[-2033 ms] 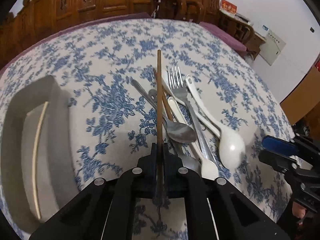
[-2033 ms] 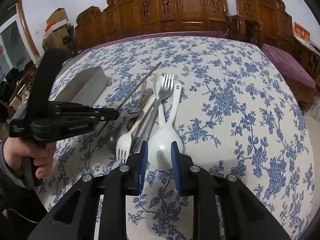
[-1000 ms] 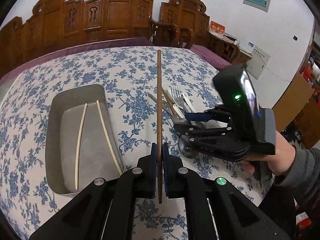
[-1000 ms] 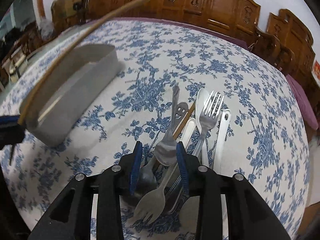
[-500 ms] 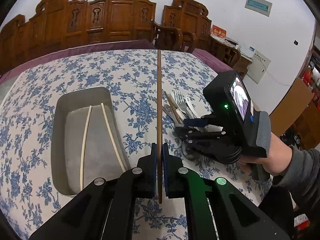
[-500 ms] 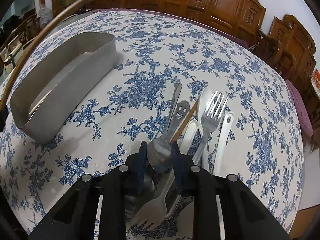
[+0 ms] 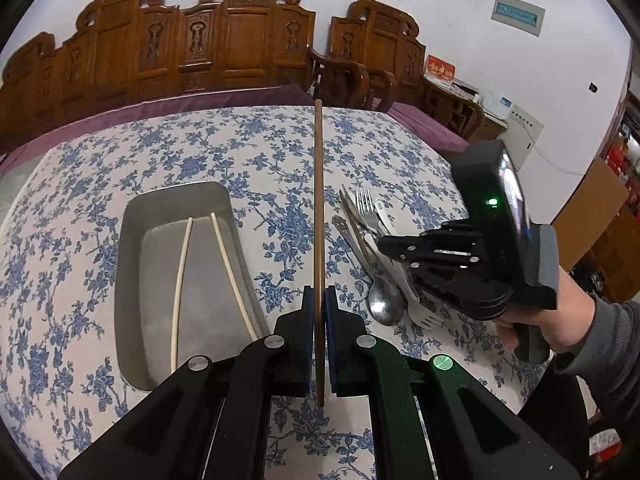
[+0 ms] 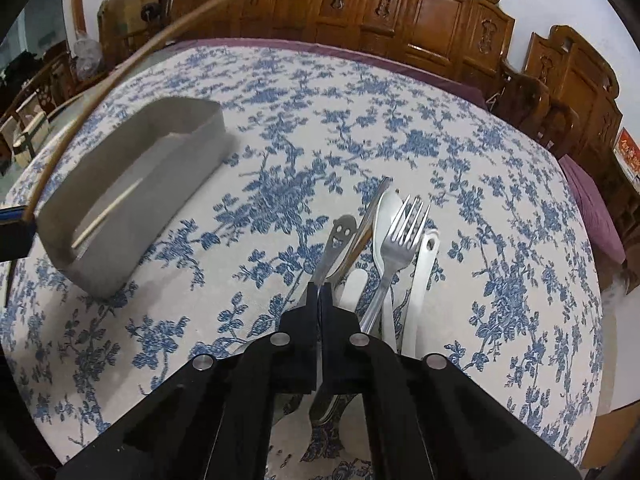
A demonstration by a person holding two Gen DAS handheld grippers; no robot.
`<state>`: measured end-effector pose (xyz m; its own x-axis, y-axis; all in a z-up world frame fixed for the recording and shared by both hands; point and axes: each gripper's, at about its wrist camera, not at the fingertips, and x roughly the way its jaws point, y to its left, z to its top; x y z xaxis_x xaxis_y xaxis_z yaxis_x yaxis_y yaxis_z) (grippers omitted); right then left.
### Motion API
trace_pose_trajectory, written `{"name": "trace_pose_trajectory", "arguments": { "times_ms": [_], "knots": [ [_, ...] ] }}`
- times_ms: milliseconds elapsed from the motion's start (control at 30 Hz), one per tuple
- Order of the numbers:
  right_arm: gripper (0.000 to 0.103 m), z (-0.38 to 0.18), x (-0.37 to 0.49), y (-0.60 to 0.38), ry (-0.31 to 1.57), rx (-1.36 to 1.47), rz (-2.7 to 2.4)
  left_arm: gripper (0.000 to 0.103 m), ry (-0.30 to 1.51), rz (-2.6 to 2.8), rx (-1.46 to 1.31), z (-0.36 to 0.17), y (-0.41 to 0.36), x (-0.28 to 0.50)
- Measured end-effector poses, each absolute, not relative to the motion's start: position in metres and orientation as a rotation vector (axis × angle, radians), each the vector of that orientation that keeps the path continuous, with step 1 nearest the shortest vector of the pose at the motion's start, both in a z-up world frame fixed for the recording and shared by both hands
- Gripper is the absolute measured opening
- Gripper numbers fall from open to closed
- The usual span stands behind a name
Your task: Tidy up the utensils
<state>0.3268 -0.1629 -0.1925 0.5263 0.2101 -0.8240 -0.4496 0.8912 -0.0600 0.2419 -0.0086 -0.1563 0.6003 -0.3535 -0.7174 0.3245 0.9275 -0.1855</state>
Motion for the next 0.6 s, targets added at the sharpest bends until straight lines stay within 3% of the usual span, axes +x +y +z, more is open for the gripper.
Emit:
{"name": "trace_pose_trajectory", "arguments": {
  "times_ms": [600],
  "knots": [
    [0.002,-0.133,0.285,-0.109,0.807,-0.18,0.565,0.005,0.891,-0.273,-0.056,-0.164,0.043,0.252]
  ]
}}
